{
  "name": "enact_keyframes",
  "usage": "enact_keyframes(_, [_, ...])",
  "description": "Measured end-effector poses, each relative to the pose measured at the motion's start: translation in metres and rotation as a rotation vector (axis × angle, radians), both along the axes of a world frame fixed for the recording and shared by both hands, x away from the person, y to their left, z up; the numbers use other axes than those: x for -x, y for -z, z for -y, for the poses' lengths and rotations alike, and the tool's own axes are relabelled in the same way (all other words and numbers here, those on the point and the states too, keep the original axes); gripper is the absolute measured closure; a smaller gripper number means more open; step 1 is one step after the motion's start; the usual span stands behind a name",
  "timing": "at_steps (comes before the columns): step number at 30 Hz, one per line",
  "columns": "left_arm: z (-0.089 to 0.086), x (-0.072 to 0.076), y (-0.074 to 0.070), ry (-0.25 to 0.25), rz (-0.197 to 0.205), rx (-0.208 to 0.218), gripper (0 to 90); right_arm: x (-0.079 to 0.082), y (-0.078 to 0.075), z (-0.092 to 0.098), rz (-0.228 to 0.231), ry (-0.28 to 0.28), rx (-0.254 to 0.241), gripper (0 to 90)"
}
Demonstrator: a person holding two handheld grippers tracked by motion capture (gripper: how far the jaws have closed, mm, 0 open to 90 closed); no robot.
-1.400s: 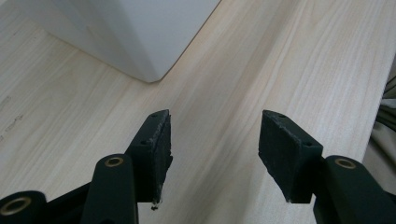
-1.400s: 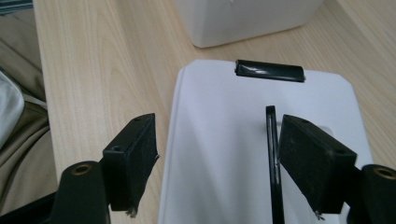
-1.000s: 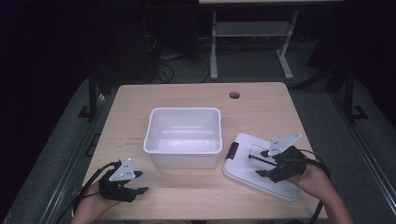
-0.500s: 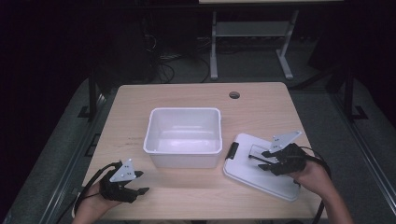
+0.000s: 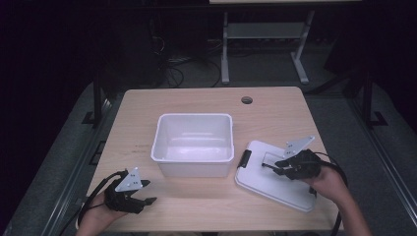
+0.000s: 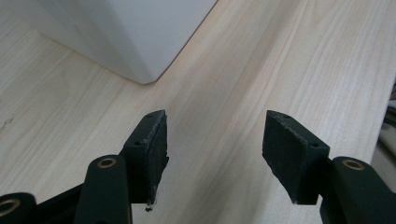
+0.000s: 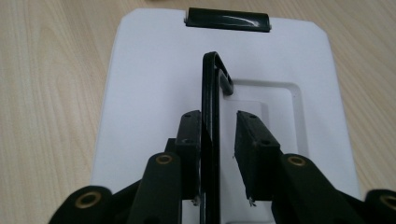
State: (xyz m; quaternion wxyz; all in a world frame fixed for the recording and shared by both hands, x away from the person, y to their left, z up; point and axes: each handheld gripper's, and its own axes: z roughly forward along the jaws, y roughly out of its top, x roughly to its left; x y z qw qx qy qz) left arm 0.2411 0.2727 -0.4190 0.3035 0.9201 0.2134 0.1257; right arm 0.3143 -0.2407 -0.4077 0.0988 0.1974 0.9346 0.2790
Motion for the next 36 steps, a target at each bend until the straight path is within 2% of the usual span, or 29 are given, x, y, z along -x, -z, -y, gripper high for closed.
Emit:
enact_keyframes(11, [0.0, 0.0, 0.0, 0.006, -0.002, 0.001, 39.7, -0.008, 0.002, 0.005, -0.014, 0.011, -0.006, 76.9])
enact_keyframes(18, [-0.002, 0.0, 0.0, 0.006, 0.0, 0.002, 39.4, -0.013, 0.005, 0.002, -0.032, -0.006, -0.004, 82.2])
enact_keyframes(29, [0.0, -0.001, 0.002, -0.004, -0.011, 0.003, 36.8, -0.017, 0.004, 0.004, -0.03, -0.012, 0.008, 83.7])
enact_keyframes(36, [-0.001, -0.002, 0.003, -0.006, -0.022, 0.006, 35.7, -0.017, 0.0, 0.006, -0.029, -0.015, -0.012, 83.8])
